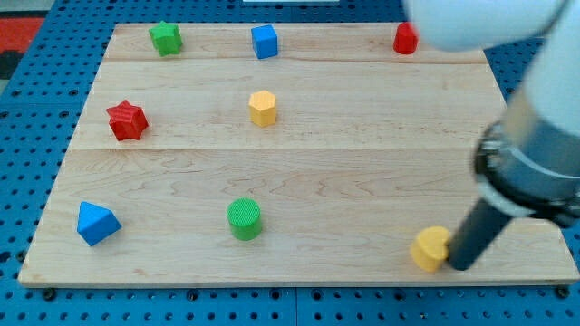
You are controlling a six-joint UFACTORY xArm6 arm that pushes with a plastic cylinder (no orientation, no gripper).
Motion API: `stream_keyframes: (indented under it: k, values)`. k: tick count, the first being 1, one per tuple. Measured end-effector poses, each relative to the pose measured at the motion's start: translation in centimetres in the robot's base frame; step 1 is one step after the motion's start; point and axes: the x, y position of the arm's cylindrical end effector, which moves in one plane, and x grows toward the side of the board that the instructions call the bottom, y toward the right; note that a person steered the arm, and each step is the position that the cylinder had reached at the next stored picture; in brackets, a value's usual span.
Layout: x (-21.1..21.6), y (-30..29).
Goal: Push the red circle to the bottom right corner of the board
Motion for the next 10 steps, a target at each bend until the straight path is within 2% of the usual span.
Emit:
stream_keyframes:
  k: [1, 2, 3, 4, 5, 6, 7, 10]
  values:
    - [-2.0, -6.7]
    - [-6.4, -12.2]
    - [-10.3, -16.7]
    - [-11.3, -18.6]
    - [-12.5, -13.9]
    - [-16.4, -7.2]
    - [-20.4, -6.5]
    - [-25.4, -6.5]
